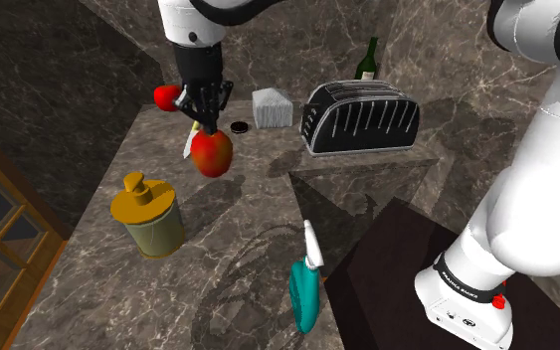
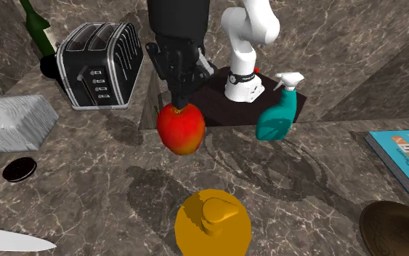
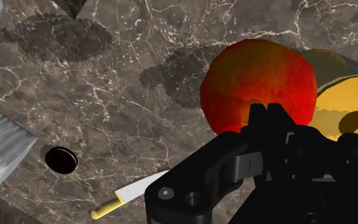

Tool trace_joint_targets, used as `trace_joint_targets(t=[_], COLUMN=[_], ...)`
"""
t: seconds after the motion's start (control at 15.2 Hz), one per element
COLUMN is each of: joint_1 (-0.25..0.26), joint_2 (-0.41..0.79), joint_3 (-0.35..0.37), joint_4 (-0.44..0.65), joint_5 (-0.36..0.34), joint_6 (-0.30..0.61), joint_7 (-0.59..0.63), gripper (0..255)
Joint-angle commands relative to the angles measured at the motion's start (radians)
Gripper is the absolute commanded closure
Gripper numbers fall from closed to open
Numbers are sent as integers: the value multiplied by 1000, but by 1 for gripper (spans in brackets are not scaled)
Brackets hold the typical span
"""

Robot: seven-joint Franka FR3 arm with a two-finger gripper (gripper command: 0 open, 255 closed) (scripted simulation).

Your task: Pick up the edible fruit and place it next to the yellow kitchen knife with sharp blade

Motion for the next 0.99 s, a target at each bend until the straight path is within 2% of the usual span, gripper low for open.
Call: trace_joint_targets(t=[0.0, 0.53, 0.92], joint_1=[-16, -56, -66], joint_2=[34, 224, 415], joint_3=[-15, -69, -109], joint_4=[24, 194, 420], joint_5=[-12, -69, -109], joint_6=[10, 28, -5], joint_7=[-31, -135, -216], gripper=[255, 255, 255])
